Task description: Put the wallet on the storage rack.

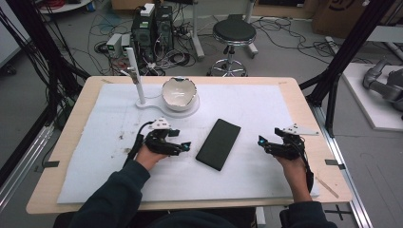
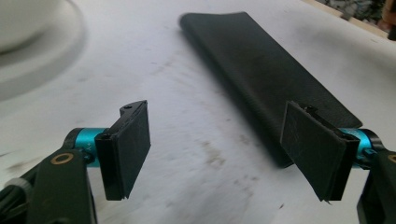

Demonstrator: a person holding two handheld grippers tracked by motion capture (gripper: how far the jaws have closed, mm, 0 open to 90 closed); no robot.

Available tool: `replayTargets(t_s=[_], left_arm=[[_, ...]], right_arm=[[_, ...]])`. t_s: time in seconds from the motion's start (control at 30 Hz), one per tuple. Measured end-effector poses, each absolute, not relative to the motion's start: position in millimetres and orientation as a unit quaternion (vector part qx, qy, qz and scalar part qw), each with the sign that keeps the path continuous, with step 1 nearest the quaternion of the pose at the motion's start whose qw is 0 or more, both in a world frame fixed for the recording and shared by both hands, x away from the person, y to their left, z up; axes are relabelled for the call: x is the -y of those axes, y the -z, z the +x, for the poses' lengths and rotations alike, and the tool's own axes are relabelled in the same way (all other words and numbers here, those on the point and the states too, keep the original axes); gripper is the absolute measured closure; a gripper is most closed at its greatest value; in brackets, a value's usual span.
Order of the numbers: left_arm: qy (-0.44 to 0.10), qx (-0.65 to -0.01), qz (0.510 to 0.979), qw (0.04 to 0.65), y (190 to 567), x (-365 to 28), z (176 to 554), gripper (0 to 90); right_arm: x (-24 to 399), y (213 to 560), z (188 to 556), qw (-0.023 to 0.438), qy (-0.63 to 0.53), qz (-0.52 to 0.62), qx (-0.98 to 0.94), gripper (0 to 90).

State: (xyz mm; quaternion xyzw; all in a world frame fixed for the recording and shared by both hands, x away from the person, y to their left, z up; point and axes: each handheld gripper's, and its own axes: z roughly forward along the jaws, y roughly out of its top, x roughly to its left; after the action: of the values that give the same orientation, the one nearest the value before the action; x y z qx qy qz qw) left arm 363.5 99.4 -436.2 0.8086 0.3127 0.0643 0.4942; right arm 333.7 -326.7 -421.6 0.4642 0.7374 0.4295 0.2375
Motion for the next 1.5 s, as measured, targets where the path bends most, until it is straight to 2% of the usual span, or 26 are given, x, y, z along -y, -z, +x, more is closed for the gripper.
replayTargets(t_s=[0.2, 0.47, 0.53, 0.57, 0.67, 0.77, 0.93, 1.13, 1.37, 1.5], left_arm=[[-0.033, -0.301, 0.818, 0.489, 442.7, -67.4, 367.7, 24.1], [-0.01, -0.292, 0.846, 0.446, 452.3, -40.2, 371.7, 23.5], [0.0, -0.284, 0.847, 0.45, 452.7, -38.1, 370.2, 27.9], [0.012, -0.283, 0.845, 0.453, 453.0, -37.9, 369.8, 36.5], [0.028, -0.299, 0.837, 0.457, 453.5, -38.9, 371.0, 44.8], [0.044, -0.323, 0.816, 0.477, 455.2, -43.6, 373.3, 60.0], [0.054, -0.325, 0.794, 0.511, 448.7, -48.6, 373.7, 75.2], [-0.01, -0.312, 0.779, 0.544, 419.1, -72.1, 372.6, 80.4], [-0.089, -0.301, 0.778, 0.544, 392.2, -103.2, 370.1, 80.9], [-0.119, -0.28, 0.789, 0.533, 394.5, -104.5, 362.3, 80.9]], right_arm=[[326.9, 421.5, 333.3, 0.236, -0.43, 0.465, -0.737, 21.5], [328.2, 421.4, 333.3, 0.237, -0.431, 0.467, -0.735, 21.5], [328.0, 421.4, 333.2, 0.239, -0.43, 0.465, -0.736, 21.5], [327.9, 421.4, 333.2, 0.239, -0.43, 0.465, -0.736, 21.5], [327.5, 421.5, 333.3, 0.239, -0.43, 0.465, -0.736, 21.5], [327.2, 421.3, 333.1, 0.239, -0.43, 0.464, -0.736, 21.5], [329.0, 421.0, 332.5, 0.24, -0.431, 0.466, -0.735, 21.5], [332.3, 421.0, 330.6, 0.24, -0.432, 0.47, -0.731, 21.5], [331.2, 420.7, 330.0, 0.24, -0.431, 0.47, -0.732, 21.5], [329.6, 420.8, 330.7, 0.24, -0.431, 0.47, -0.732, 21.5]])
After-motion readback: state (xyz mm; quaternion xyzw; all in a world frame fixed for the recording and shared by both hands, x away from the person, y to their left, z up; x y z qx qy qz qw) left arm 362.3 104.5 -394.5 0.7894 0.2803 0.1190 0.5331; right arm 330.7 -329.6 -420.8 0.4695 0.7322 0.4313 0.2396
